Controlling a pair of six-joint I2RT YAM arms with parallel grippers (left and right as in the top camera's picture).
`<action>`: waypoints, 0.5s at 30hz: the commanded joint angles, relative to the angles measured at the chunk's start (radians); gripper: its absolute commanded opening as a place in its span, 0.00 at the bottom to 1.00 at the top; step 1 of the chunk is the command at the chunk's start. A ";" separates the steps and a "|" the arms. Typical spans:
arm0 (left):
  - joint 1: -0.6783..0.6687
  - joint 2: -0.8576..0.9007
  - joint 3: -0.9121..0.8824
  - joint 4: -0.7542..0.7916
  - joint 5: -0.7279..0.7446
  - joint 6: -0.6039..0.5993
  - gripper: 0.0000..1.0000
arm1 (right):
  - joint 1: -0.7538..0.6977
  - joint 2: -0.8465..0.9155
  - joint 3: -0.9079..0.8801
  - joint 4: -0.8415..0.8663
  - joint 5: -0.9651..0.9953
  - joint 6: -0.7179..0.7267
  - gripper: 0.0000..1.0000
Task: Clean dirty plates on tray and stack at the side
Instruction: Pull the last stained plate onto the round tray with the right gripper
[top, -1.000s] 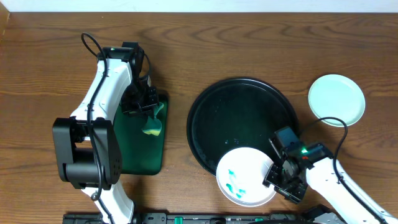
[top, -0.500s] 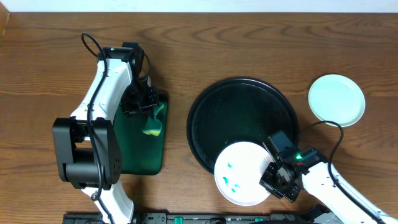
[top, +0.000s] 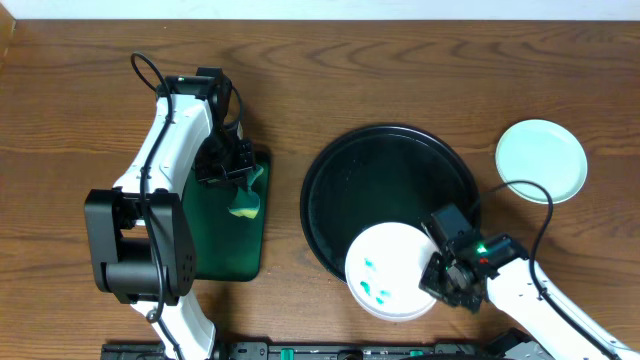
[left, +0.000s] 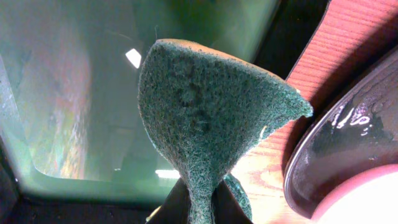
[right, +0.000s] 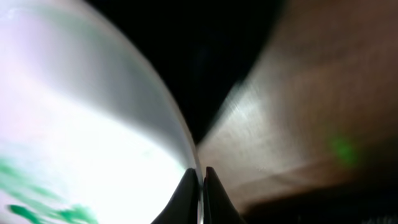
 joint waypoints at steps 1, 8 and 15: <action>0.002 -0.006 -0.006 -0.008 0.013 0.011 0.07 | 0.006 -0.001 0.071 0.002 0.090 -0.096 0.01; 0.002 -0.006 -0.006 -0.014 0.013 0.026 0.07 | -0.029 0.002 0.159 0.019 0.159 -0.128 0.01; 0.002 -0.006 -0.006 -0.014 0.013 0.040 0.07 | -0.139 0.091 0.131 0.076 0.152 -0.180 0.01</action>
